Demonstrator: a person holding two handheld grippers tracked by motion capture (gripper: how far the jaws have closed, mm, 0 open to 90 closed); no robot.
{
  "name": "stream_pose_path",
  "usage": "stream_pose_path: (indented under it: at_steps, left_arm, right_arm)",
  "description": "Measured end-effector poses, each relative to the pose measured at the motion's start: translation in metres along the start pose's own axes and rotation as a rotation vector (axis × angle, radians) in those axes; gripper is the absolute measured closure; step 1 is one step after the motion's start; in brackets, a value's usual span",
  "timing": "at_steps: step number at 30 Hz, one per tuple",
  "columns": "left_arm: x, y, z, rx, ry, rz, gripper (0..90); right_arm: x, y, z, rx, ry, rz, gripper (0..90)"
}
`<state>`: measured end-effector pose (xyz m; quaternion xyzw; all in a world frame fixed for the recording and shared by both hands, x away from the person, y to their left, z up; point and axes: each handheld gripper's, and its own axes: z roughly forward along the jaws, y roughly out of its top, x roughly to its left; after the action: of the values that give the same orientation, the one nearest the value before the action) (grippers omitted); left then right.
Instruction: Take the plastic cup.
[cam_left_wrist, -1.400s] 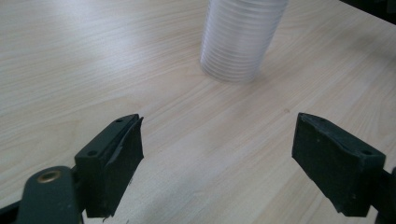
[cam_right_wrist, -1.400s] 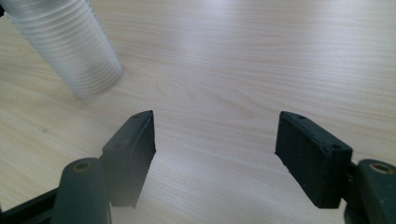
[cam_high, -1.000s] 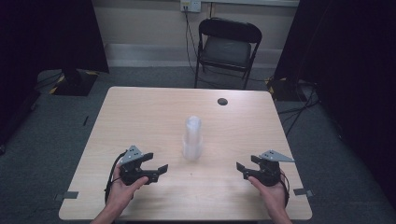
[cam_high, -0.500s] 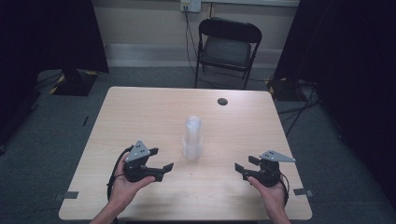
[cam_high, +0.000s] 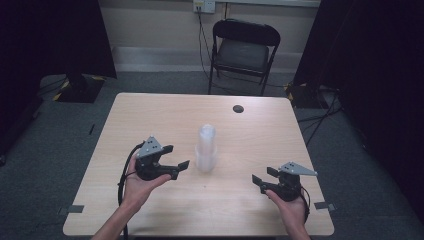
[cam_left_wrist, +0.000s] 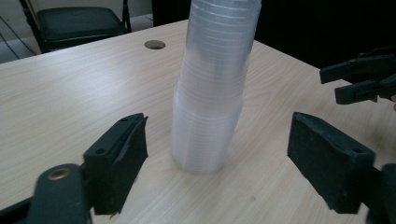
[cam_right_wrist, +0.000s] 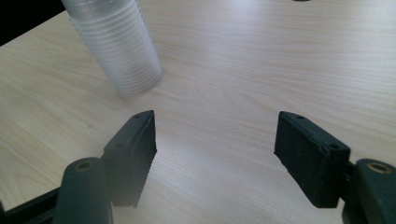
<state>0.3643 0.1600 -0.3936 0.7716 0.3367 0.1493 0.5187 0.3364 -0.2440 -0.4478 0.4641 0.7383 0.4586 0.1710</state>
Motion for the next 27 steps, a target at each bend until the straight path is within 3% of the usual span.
stream_pose_path:
  at_steps: [8, 14, 22, 25, 27]
  left_arm:
    - [0.0, 0.015, 0.018, -0.016, -0.018, 0.031, 16.4]
    - [0.002, 0.028, 0.031, -0.019, -0.056, 0.039, 17.5]
    - [0.0, 0.043, 0.045, -0.069, -0.047, 0.042, 15.9]
    - [0.001, 0.045, 0.052, -0.064, -0.05, 0.056, 15.9]
    - [0.002, 0.043, 0.053, -0.084, -0.014, 0.065, 17.0]
  right_arm:
    - [0.001, -0.002, 0.002, 0.007, 0.009, 0.0, 28.5]
    - [0.002, -0.004, 0.004, 0.018, 0.016, 0.006, 28.3]
    - [0.001, -0.007, 0.007, 0.039, -0.005, 0.0, 28.2]
    - [0.001, -0.007, 0.007, 0.04, -0.005, -0.005, 28.2]
    - [0.001, -0.007, 0.006, 0.04, -0.007, -0.006, 28.2]
